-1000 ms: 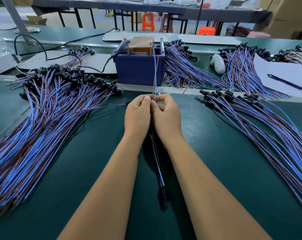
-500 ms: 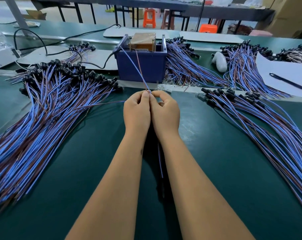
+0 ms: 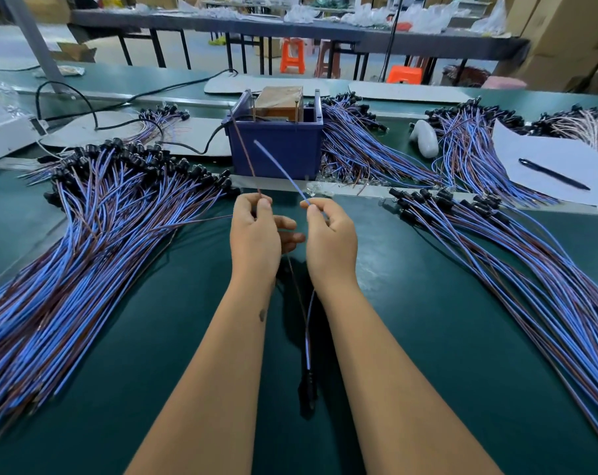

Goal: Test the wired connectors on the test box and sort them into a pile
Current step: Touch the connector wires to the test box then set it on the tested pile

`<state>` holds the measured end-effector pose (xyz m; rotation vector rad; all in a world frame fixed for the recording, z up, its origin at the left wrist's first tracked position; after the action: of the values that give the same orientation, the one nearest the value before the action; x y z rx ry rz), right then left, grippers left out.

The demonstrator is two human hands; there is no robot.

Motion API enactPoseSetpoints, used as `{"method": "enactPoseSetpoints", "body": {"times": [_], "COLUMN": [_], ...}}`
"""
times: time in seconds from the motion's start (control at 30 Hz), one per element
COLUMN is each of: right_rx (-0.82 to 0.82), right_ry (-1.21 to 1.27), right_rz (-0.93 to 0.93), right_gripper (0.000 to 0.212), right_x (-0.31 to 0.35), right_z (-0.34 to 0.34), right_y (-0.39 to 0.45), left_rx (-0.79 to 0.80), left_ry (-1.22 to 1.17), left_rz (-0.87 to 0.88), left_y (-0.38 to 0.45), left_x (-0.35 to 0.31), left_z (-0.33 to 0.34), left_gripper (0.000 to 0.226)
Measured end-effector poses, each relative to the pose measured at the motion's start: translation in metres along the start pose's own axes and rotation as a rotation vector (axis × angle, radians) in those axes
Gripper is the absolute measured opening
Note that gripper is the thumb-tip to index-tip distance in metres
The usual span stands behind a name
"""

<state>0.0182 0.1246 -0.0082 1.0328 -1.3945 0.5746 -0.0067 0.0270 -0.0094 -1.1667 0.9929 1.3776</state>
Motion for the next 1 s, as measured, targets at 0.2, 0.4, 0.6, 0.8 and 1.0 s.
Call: {"method": "enactPoseSetpoints", "body": {"times": [0.2, 0.4, 0.6, 0.8, 1.0], "right_rx": [0.011, 0.045, -0.051, -0.136, -0.201], "right_ry": [0.147, 0.099, 0.116, 0.185, 0.218], "right_rz": [0.12, 0.027, 0.131, 0.127, 0.106], "right_gripper": [0.035, 0.034, 0.018, 0.018, 0.015], "right_x": [-0.001, 0.003, -0.001, 0.002, 0.001], "right_z": [-0.002, 0.0, -0.005, -0.011, -0.016], "right_y": [0.0, 0.0, 0.001, 0.003, 0.006], "left_rx": [0.016, 0.045, -0.001, -0.036, -0.075], "left_ry": [0.123, 0.081, 0.165, -0.009, -0.047], "left_rz": [-0.069, -0.084, -0.055, -0.123, -0.131], "left_y": [0.004, 0.005, 0.01, 0.013, 0.017], "left_x": [0.003, 0.003, 0.004, 0.002, 0.002], "left_z": [0.001, -0.002, -0.009, -0.015, -0.021], "left_gripper": [0.023, 0.032, 0.025, 0.03, 0.034]}}
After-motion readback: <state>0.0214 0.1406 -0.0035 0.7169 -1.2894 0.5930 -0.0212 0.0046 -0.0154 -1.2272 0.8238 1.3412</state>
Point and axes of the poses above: each hand's wrist, its own y-axis towards the middle knuckle, its own z-axis out of the palm, x = y × z, the point moved 3 cm from there along y, towards the middle knuckle, and after that the axes turned 3 degrees about -z, right-handed, at the moved point
